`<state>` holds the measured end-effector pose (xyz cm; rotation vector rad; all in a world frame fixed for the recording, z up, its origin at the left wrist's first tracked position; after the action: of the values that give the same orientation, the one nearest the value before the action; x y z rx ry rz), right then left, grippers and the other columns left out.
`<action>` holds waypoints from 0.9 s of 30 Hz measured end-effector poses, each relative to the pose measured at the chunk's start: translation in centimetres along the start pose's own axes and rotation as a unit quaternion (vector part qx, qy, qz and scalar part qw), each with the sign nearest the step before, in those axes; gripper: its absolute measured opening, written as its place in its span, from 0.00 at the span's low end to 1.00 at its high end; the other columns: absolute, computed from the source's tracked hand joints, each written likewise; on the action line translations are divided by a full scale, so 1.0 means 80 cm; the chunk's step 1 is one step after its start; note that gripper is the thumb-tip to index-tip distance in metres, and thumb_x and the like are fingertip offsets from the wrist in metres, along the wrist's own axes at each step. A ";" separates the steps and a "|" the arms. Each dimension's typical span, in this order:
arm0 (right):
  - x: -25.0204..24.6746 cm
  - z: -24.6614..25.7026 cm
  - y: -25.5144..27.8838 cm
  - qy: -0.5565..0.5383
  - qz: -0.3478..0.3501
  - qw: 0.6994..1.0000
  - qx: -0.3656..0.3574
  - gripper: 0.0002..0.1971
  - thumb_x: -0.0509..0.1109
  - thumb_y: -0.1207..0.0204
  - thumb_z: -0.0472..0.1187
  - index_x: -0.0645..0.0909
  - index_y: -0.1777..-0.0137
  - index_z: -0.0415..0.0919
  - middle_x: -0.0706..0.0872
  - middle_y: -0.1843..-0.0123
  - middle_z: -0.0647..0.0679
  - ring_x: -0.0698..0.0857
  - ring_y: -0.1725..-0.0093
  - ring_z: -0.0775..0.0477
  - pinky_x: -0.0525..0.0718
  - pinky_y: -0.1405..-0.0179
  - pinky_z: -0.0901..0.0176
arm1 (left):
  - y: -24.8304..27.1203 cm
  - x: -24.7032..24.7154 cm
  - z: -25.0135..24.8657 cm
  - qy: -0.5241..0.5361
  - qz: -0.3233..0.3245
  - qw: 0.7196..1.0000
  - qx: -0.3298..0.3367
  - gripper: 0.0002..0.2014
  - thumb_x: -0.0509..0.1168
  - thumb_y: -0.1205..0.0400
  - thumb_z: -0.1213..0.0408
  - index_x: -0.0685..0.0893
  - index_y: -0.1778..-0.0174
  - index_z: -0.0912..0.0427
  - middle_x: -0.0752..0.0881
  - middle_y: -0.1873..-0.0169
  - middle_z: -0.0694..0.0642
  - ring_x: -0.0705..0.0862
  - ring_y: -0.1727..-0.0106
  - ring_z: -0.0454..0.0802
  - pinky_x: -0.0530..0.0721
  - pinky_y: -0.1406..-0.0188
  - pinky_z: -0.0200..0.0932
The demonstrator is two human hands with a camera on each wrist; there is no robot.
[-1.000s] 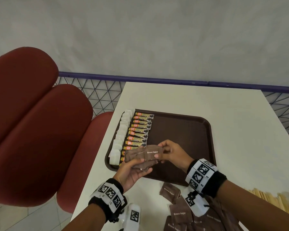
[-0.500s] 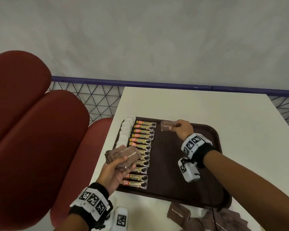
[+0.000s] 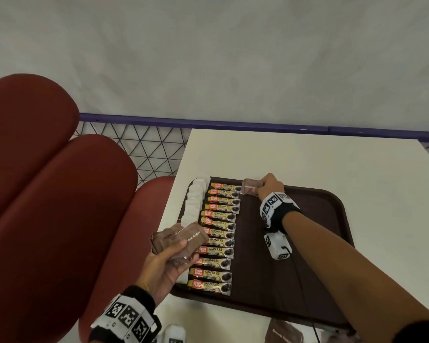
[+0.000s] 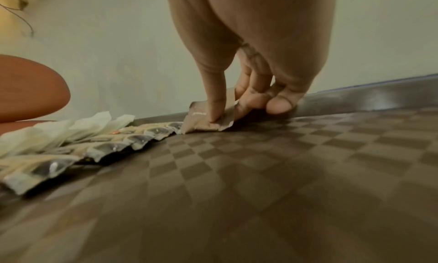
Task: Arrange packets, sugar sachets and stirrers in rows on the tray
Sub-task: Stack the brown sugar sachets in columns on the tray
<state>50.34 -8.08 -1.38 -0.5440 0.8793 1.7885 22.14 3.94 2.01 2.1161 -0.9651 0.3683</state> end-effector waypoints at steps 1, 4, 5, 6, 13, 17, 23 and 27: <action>0.002 0.000 0.000 0.010 -0.006 1.000 0.002 0.14 0.72 0.28 0.39 0.73 0.46 0.37 0.79 0.42 0.34 0.82 0.49 0.35 0.85 0.50 0.49 | 0.000 0.000 -0.001 -0.003 0.000 1.000 0.001 0.22 0.67 0.31 0.74 0.81 0.40 0.58 0.88 0.45 0.63 0.88 0.50 0.58 0.90 0.55 0.52; 0.003 0.001 0.002 0.040 -0.017 0.999 -0.003 0.17 0.71 0.26 0.40 0.70 0.42 0.37 0.78 0.43 0.33 0.82 0.46 0.32 0.84 0.47 0.47 | 0.001 0.002 -0.001 -0.007 0.003 1.000 -0.003 0.21 0.67 0.31 0.73 0.81 0.41 0.58 0.88 0.46 0.64 0.88 0.49 0.58 0.90 0.58 0.50; 0.004 0.002 0.003 0.047 -0.019 0.999 -0.006 0.17 0.70 0.26 0.40 0.70 0.42 0.37 0.78 0.43 0.32 0.82 0.47 0.32 0.85 0.48 0.47 | 0.001 0.004 -0.001 -0.008 0.005 1.000 -0.003 0.21 0.67 0.31 0.73 0.81 0.41 0.58 0.88 0.45 0.64 0.87 0.48 0.59 0.90 0.59 0.50; 0.004 0.002 0.003 0.052 -0.021 0.998 -0.010 0.17 0.70 0.26 0.40 0.69 0.41 0.36 0.78 0.43 0.32 0.82 0.47 0.32 0.85 0.48 0.46 | 0.001 0.006 -0.001 -0.007 0.007 1.000 -0.004 0.22 0.67 0.31 0.74 0.80 0.40 0.58 0.87 0.45 0.64 0.87 0.47 0.59 0.90 0.59 0.50; -0.016 -0.003 0.023 0.071 -0.081 0.993 -0.051 0.26 0.72 0.27 0.44 0.67 0.34 0.35 0.74 0.35 0.35 0.70 0.33 0.35 0.74 0.38 0.46 | 0.003 0.021 0.000 -0.007 0.021 1.000 0.007 0.21 0.65 0.29 0.76 0.80 0.40 0.59 0.85 0.43 0.65 0.86 0.47 0.60 0.90 0.60 0.48; -0.030 0.000 0.054 0.035 -0.080 0.988 -0.126 0.21 0.68 0.24 0.43 0.70 0.34 0.37 0.73 0.35 0.38 0.67 0.32 0.38 0.69 0.34 0.50 | 0.001 0.028 0.004 -0.008 0.009 1.000 0.005 0.19 0.65 0.26 0.77 0.79 0.39 0.59 0.84 0.42 0.65 0.85 0.46 0.59 0.89 0.58 0.48; -0.032 0.007 0.124 -0.077 0.136 0.957 -0.245 0.13 0.70 0.25 0.39 0.80 0.41 0.36 0.81 0.51 0.46 0.79 0.54 0.54 0.77 0.53 0.71 | 0.005 0.042 0.016 -0.022 -0.006 1.000 0.003 0.18 0.65 0.25 0.78 0.80 0.40 0.60 0.86 0.47 0.64 0.87 0.52 0.57 0.89 0.63 0.45; -0.028 0.012 0.155 -0.096 0.268 0.931 -0.229 0.17 0.71 0.25 0.42 0.77 0.38 0.40 0.78 0.58 0.54 0.75 0.61 0.61 0.74 0.58 0.72 | 0.007 0.049 0.023 -0.036 -0.007 0.999 -0.001 0.19 0.67 0.26 0.78 0.81 0.40 0.60 0.88 0.51 0.62 0.89 0.58 0.53 0.89 0.67 0.43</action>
<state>39.75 -11.28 4.69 -0.4300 0.4919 2.5317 24.24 0.31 3.19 2.1464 -0.9918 0.2862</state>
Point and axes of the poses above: each hand's wrist, its own y-axis away from the middle knuckle, its own x-axis out of the palm, z = x × y, the point moved 1 cm from there along -y, towards the middle knuckle
